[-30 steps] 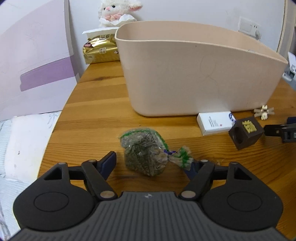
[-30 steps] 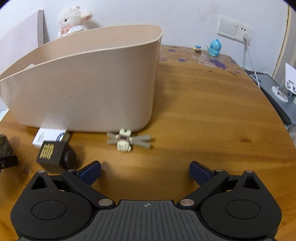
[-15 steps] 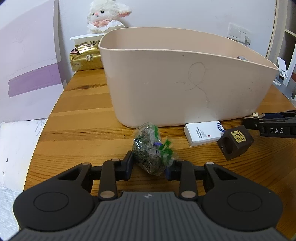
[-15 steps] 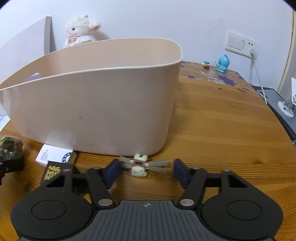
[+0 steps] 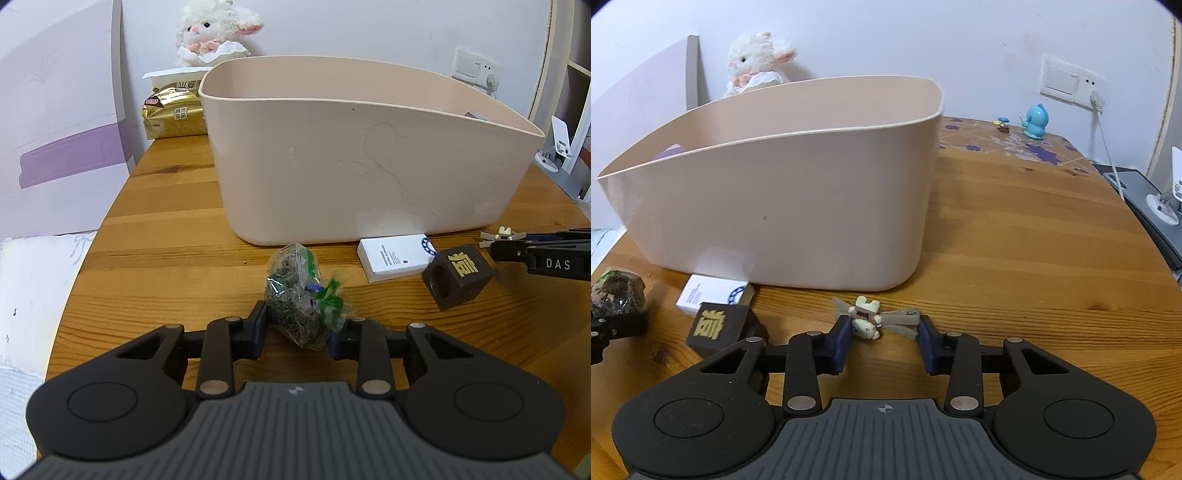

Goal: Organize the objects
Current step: 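Grasp the clear green tea bag with the left tool while the right tool grasps the beige toy figure, then carry both items into the basket and open both tools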

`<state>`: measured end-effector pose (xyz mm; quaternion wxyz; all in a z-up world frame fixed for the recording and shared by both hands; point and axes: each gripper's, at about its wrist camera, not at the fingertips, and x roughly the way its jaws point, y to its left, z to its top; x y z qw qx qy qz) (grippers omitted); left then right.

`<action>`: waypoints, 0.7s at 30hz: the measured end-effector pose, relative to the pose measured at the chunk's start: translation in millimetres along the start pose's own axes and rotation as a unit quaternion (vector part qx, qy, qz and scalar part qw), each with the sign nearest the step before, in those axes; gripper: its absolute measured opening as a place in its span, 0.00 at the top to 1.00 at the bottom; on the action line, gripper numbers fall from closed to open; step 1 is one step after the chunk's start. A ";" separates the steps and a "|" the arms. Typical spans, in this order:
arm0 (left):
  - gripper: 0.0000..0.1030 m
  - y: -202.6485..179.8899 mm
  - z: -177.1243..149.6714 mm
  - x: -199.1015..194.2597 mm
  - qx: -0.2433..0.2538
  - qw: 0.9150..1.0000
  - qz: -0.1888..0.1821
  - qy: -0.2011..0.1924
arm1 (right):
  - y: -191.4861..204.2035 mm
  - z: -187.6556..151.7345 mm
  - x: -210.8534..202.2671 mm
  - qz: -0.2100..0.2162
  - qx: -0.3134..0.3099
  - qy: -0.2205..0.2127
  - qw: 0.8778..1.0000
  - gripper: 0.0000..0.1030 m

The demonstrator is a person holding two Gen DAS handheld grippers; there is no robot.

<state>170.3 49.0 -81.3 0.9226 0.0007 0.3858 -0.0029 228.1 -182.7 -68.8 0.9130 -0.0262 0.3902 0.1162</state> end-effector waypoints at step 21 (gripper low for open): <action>0.67 -25.6 10.1 -80.3 0.026 0.997 0.003 -0.079 | 18.7 -1.1 -124.2 -0.004 -0.015 -0.104 0.994 0.65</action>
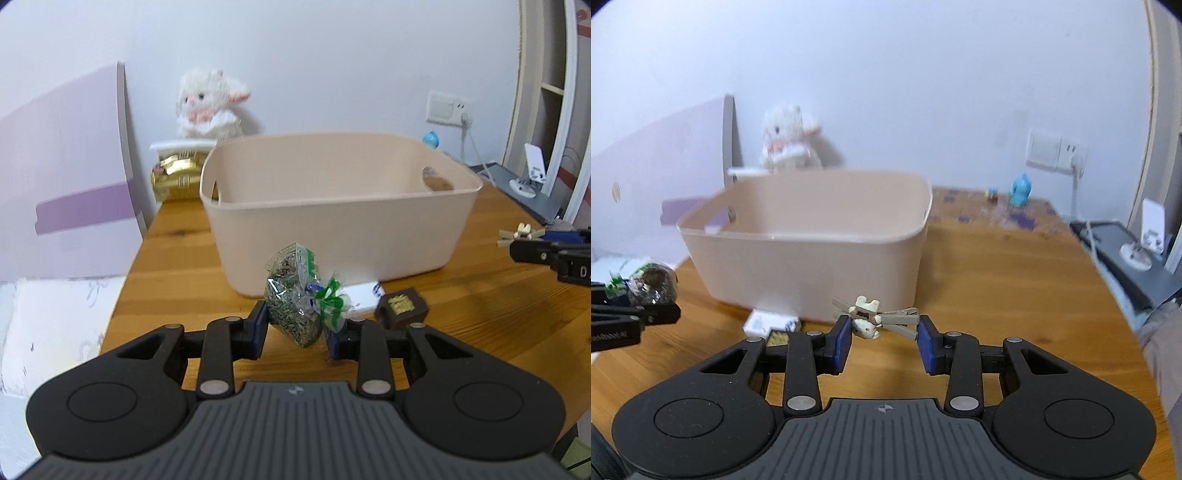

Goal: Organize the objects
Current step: 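Carry both items into the basket and open both tools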

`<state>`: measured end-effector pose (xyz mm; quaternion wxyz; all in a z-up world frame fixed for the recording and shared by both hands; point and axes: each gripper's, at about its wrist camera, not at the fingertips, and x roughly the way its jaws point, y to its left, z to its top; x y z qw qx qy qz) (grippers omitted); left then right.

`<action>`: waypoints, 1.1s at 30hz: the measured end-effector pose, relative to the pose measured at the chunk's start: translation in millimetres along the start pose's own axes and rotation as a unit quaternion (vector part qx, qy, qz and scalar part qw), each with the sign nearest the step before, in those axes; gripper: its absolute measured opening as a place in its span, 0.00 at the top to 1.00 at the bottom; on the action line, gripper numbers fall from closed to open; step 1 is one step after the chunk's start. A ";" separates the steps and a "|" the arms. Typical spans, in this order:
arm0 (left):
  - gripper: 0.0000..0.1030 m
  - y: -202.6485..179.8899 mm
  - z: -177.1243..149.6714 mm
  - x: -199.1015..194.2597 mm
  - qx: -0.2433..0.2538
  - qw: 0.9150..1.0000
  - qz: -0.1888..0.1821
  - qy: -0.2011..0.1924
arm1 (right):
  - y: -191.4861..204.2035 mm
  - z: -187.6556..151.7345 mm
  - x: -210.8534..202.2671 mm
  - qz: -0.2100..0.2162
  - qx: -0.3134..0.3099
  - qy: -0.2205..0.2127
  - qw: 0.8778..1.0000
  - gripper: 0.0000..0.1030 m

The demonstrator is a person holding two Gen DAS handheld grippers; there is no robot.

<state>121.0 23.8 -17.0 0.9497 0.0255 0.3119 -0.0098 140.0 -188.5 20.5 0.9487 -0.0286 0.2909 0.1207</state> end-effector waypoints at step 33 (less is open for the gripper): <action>0.67 -20.8 94.5 52.5 0.049 0.997 0.014 -0.062 | 0.7 90.0 36.4 0.026 -0.027 -0.102 0.994 0.65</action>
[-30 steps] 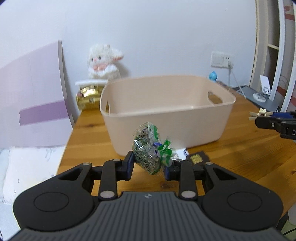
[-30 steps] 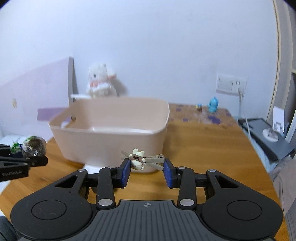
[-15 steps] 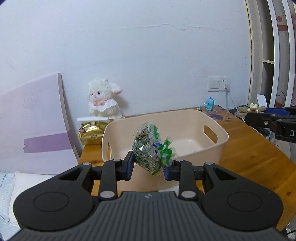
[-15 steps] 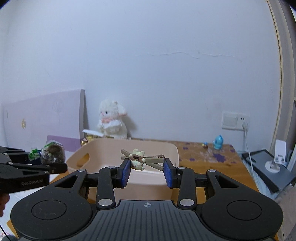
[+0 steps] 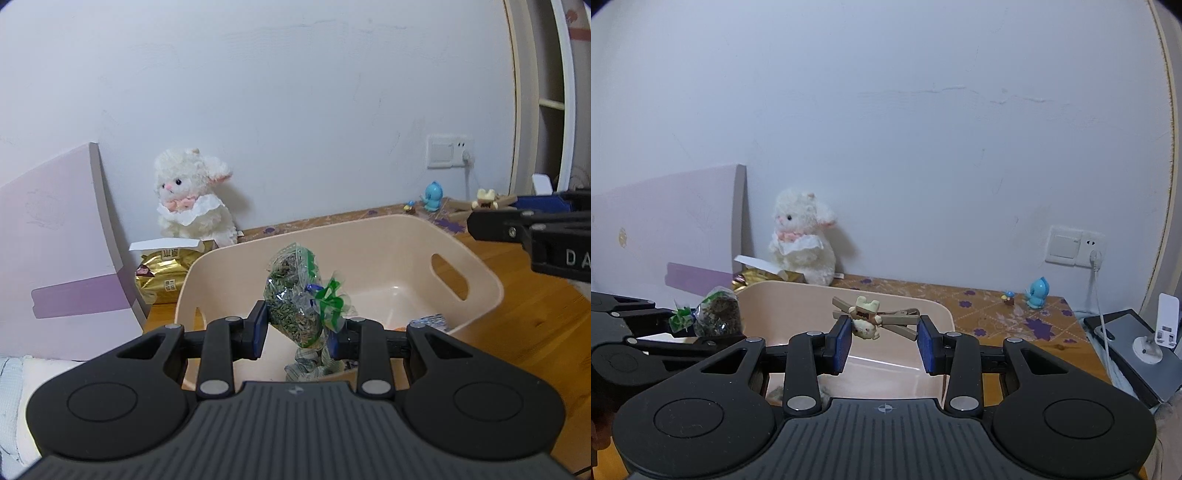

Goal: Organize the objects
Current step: 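Carry both items into the basket and open both tools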

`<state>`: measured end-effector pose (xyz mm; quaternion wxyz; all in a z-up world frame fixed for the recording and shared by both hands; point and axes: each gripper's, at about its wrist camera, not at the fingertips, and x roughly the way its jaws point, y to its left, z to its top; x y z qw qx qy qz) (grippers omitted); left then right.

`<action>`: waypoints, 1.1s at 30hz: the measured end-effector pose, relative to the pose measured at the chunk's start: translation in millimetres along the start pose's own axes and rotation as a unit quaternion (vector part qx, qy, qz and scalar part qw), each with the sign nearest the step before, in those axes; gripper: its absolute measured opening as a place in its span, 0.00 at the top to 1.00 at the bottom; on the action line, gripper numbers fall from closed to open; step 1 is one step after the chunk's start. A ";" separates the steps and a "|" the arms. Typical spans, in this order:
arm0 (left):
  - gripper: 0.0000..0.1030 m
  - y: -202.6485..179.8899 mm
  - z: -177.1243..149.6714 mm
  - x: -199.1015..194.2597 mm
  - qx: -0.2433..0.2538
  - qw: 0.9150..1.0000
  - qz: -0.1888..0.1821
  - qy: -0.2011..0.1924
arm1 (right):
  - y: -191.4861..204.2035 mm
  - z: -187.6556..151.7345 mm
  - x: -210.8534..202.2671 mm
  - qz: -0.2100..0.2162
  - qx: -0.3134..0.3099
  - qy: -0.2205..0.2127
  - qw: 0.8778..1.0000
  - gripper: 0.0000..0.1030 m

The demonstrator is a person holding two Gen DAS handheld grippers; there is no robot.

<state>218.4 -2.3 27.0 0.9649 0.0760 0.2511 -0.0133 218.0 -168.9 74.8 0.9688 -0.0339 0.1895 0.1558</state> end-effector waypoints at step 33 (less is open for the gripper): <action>0.18 8.6 1.0 29.4 -0.027 0.999 0.004 0.025 | 2.0 -7.8 38.4 -0.025 0.023 0.061 0.998 0.04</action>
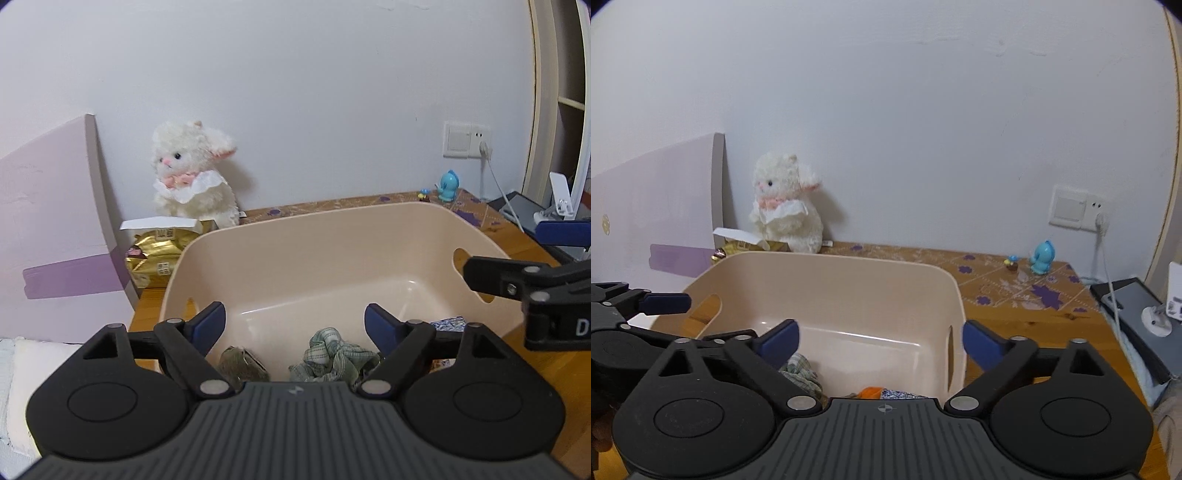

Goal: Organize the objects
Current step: 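Carry both items into the basket and open both tools, then grasp the white medicine box with the left tool while the right tool grasps the black cube box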

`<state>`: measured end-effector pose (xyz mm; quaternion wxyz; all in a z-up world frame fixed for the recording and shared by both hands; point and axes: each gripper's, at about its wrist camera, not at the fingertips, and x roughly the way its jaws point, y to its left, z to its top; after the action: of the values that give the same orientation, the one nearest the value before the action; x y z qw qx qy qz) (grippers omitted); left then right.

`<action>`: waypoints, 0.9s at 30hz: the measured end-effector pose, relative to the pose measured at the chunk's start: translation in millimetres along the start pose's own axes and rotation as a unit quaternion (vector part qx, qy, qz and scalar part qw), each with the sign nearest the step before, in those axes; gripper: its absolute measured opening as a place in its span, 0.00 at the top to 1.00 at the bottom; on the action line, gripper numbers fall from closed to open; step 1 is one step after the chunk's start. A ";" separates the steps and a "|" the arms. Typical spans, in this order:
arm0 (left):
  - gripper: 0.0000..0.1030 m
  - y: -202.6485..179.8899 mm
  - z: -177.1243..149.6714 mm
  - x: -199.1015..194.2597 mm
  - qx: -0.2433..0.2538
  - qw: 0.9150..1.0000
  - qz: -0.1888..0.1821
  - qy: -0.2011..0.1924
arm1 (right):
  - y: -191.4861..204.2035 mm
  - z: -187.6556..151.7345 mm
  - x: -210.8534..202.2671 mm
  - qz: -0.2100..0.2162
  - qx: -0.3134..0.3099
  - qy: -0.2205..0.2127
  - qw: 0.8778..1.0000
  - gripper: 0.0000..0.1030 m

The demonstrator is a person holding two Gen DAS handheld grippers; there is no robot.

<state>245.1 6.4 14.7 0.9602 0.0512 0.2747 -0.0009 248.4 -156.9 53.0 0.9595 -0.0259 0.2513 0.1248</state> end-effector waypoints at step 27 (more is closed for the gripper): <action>0.15 1.7 -90.1 -44.2 0.001 0.995 -0.002 0.096 | 35.0 -82.0 -47.0 0.022 -0.003 0.104 0.994 0.00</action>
<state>160.1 15.8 -37.8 0.9295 0.0510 0.3653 0.0018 161.0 -142.9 4.9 0.9251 -0.0365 0.3498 0.1432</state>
